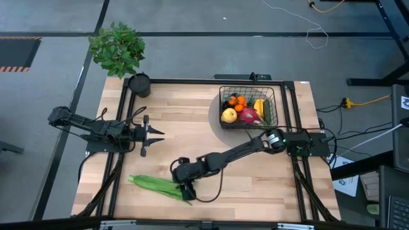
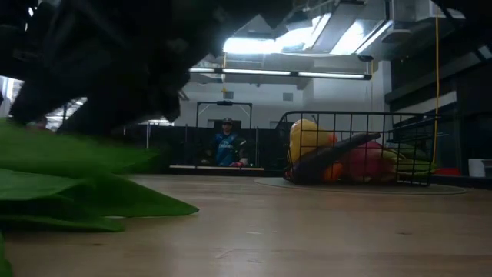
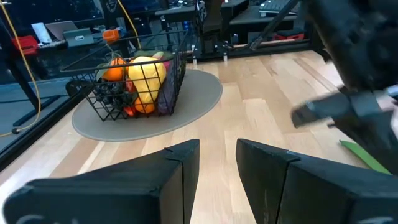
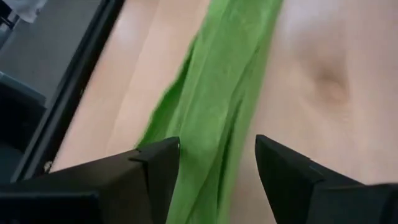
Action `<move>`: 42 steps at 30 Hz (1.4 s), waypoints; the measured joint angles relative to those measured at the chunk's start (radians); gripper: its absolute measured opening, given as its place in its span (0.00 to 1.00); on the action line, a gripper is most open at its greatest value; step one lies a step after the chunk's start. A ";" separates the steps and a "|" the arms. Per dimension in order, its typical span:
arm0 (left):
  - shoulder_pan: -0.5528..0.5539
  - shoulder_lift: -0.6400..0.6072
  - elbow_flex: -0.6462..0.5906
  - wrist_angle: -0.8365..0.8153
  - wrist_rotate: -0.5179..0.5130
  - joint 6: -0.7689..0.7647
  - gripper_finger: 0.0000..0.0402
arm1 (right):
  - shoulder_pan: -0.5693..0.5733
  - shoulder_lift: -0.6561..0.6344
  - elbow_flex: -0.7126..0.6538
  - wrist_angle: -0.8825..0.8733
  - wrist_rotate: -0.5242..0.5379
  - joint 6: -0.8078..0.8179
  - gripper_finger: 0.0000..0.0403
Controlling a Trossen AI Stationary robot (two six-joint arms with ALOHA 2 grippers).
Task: Build produce basket
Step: Put the leaf lettuce into the wire basket
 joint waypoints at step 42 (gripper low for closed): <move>0.000 0.000 0.000 -0.023 -0.017 -0.008 0.24 | 0.081 -0.067 0.382 -1.171 0.802 0.215 0.00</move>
